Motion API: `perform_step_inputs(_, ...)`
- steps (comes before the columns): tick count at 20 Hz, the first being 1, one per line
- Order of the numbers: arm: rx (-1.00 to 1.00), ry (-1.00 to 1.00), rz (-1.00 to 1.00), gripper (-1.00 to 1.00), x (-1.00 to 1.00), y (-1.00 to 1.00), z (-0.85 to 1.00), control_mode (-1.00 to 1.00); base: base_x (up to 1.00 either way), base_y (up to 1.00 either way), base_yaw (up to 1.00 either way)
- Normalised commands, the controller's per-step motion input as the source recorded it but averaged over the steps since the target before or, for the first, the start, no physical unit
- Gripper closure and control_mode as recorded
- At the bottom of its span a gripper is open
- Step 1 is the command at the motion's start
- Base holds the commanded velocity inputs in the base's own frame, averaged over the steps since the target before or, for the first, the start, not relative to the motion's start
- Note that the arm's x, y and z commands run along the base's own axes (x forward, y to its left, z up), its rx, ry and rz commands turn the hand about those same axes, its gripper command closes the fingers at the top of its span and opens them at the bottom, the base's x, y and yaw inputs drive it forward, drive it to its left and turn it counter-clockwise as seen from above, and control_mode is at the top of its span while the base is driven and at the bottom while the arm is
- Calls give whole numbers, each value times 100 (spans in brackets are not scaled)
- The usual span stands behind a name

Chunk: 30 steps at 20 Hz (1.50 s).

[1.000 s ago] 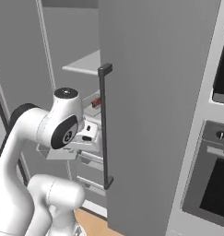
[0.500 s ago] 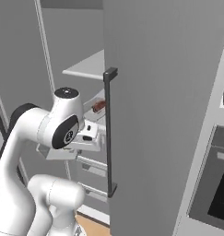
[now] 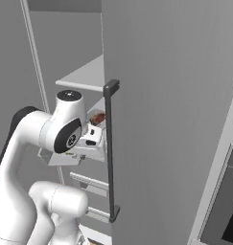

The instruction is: Take the meat container that has the steak and place it on the second highest rack of the freezer. Then take the vegetable container that has the broccoli and potato and place it on the highest rack of the freezer.

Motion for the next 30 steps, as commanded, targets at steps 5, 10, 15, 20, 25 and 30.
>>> perform_step_inputs(5,0,0,0,100,0,0,0,100,0,0,0)
perform_step_inputs(10,0,0,0,100,0,0,0,100,0,0,0)
perform_step_inputs(15,-4,-15,0,100,-12,4,32,-100,0,0,0)
perform_step_inputs(20,-16,-32,-8,100,-8,25,72,-100,0,0,0)
perform_step_inputs(25,0,-32,-25,100,41,39,86,-100,0,0,0)
perform_step_inputs(30,11,-22,-27,100,76,44,92,-100,0,0,0)
